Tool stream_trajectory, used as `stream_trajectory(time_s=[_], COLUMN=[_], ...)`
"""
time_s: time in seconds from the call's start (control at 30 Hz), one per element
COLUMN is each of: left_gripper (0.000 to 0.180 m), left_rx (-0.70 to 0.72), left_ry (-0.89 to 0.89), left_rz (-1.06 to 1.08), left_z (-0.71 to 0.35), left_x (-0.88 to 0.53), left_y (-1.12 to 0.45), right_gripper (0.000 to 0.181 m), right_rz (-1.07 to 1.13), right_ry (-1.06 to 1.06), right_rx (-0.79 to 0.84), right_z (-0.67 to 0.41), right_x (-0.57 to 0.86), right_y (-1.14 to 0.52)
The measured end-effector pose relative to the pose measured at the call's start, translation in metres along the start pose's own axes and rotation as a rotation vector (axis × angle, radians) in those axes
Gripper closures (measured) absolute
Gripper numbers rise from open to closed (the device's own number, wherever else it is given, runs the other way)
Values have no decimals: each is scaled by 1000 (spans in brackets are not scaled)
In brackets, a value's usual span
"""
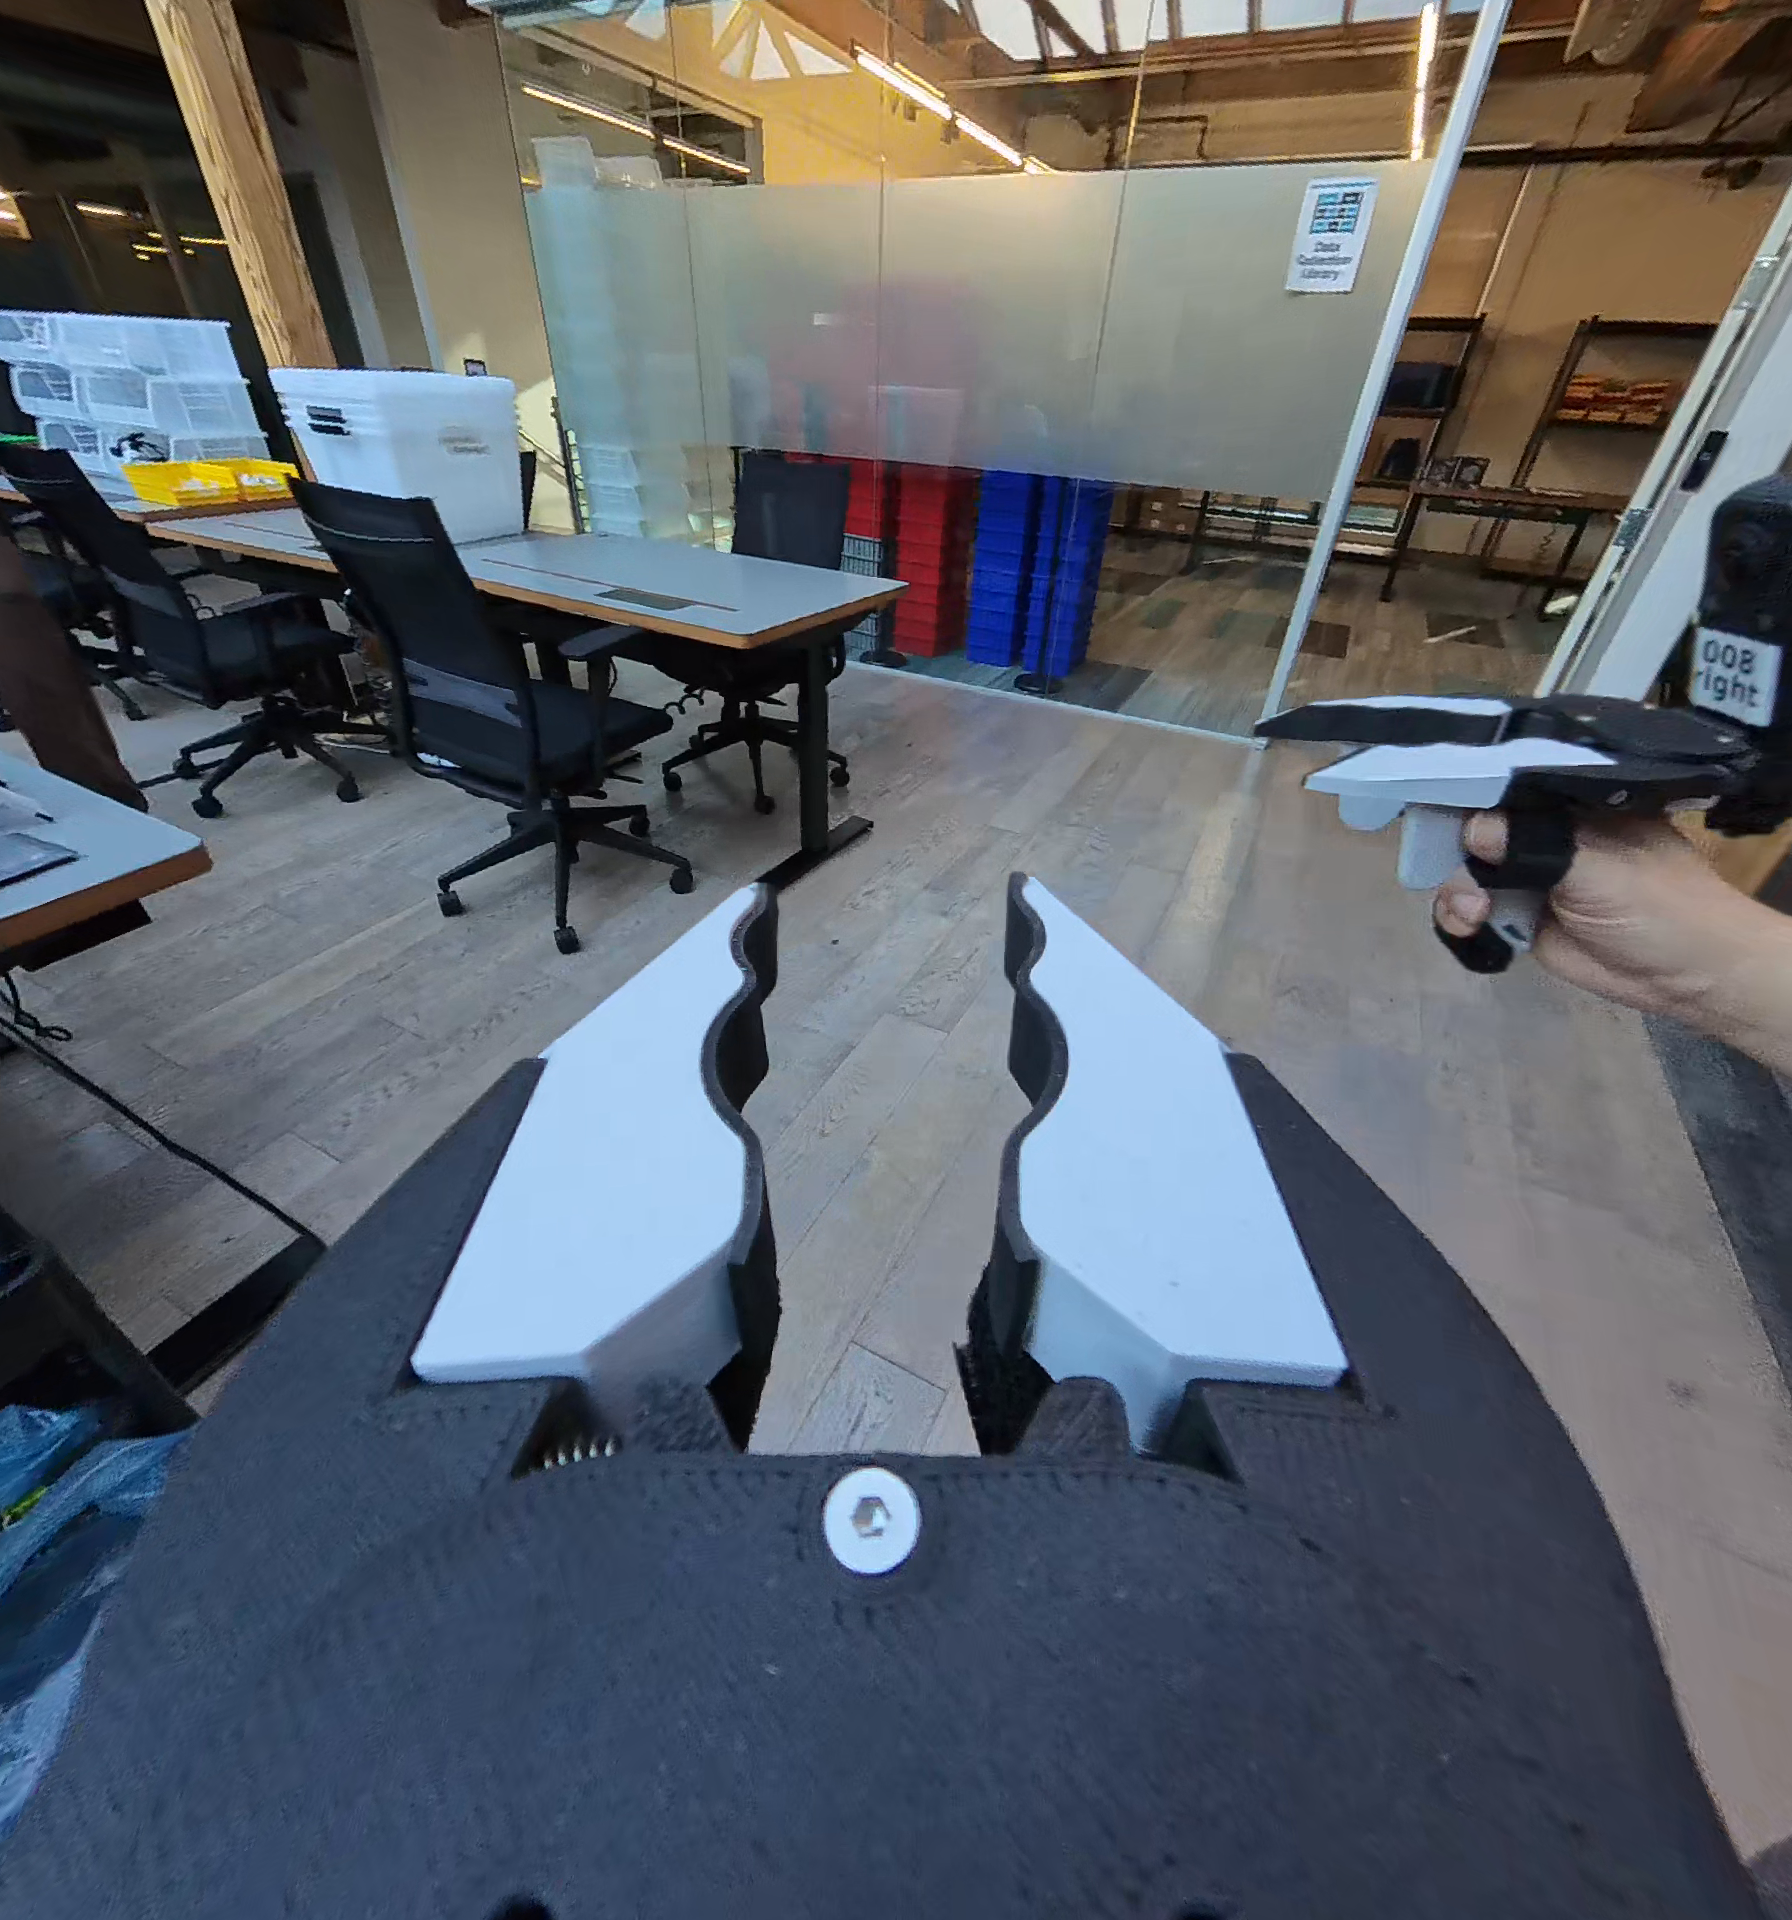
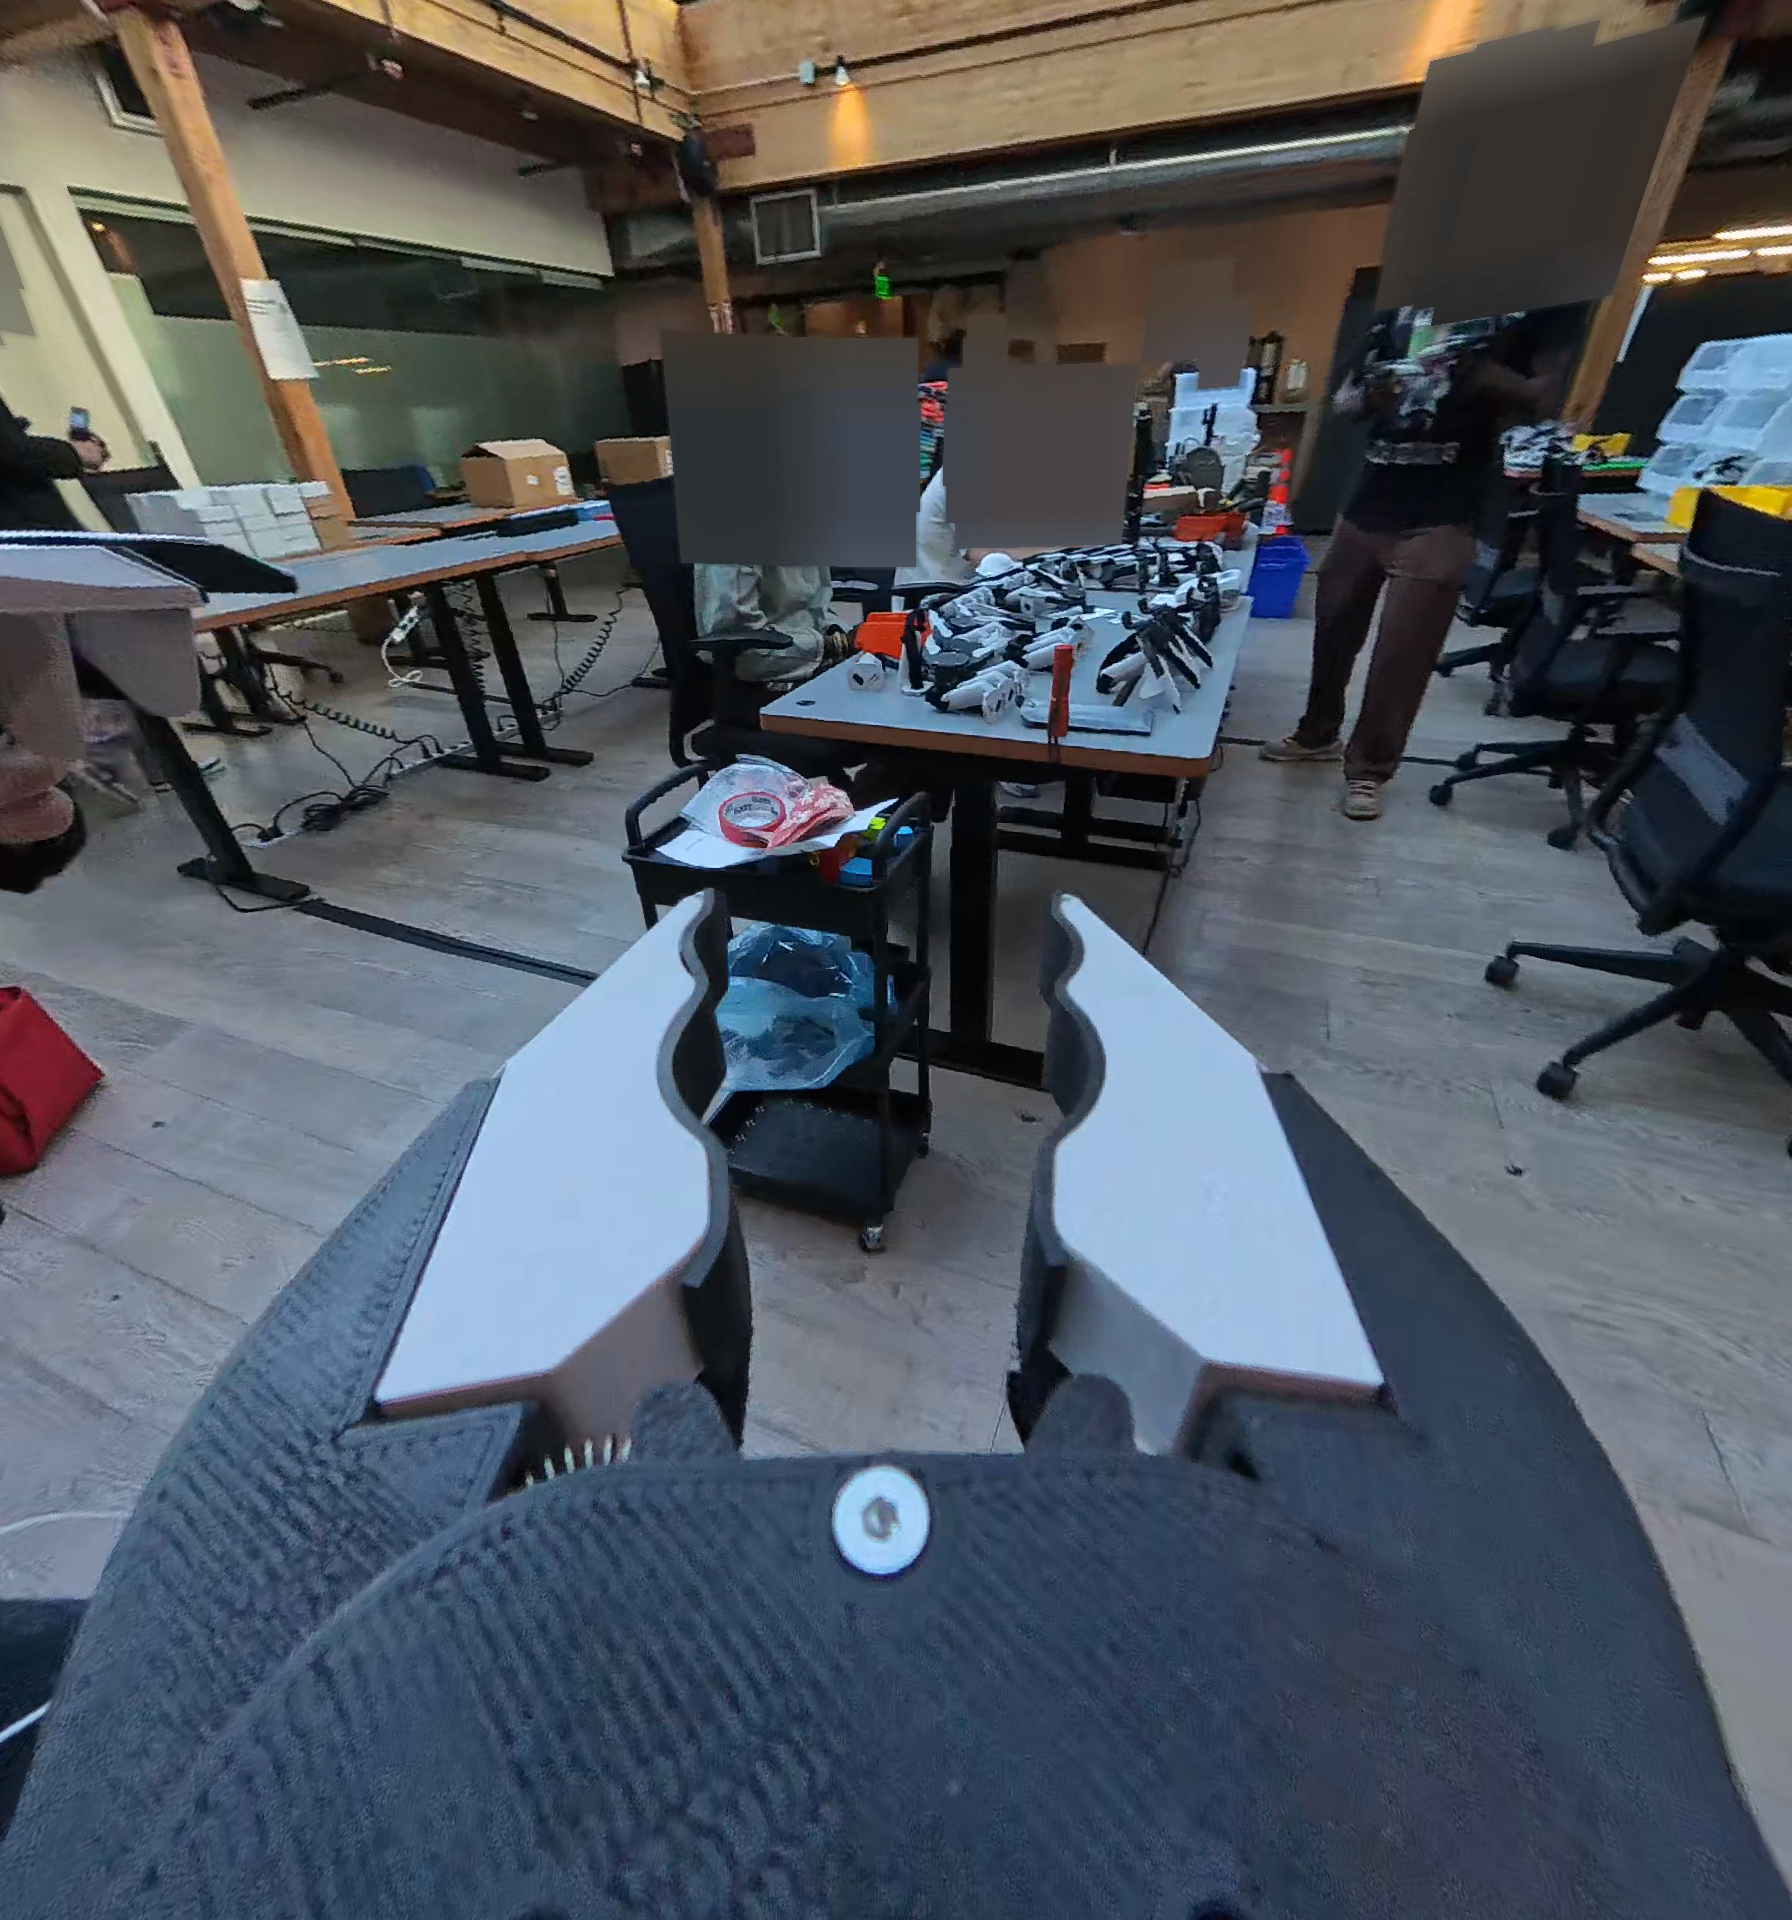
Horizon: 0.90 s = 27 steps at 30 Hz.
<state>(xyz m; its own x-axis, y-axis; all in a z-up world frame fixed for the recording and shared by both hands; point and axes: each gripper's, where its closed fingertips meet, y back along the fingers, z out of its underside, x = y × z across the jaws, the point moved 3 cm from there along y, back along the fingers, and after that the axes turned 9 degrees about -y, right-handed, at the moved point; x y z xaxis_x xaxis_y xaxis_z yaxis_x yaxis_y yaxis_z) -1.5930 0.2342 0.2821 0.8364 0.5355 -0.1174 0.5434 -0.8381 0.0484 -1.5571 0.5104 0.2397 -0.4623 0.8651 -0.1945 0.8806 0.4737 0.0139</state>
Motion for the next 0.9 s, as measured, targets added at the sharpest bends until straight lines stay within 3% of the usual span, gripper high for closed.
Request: stream_trajectory(time_s=[0.47,0.7,0.9], left_gripper=[134,134,136], left_rx=[-11,-28,2], left_ry=[19,40,59], left_rz=[-125,-288,-487], left_z=[12,28,27], left_x=[-271,-381,-463], left_y=[-159,-236,-276], right_gripper=[121,109,102], right_rz=[-218,-360,-340], right_ry=[39,72,132], right_rx=[29,3,-23], right_z=[-14,-24,-11], right_x=[135,198,246], right_y=[-388,-608,-757])
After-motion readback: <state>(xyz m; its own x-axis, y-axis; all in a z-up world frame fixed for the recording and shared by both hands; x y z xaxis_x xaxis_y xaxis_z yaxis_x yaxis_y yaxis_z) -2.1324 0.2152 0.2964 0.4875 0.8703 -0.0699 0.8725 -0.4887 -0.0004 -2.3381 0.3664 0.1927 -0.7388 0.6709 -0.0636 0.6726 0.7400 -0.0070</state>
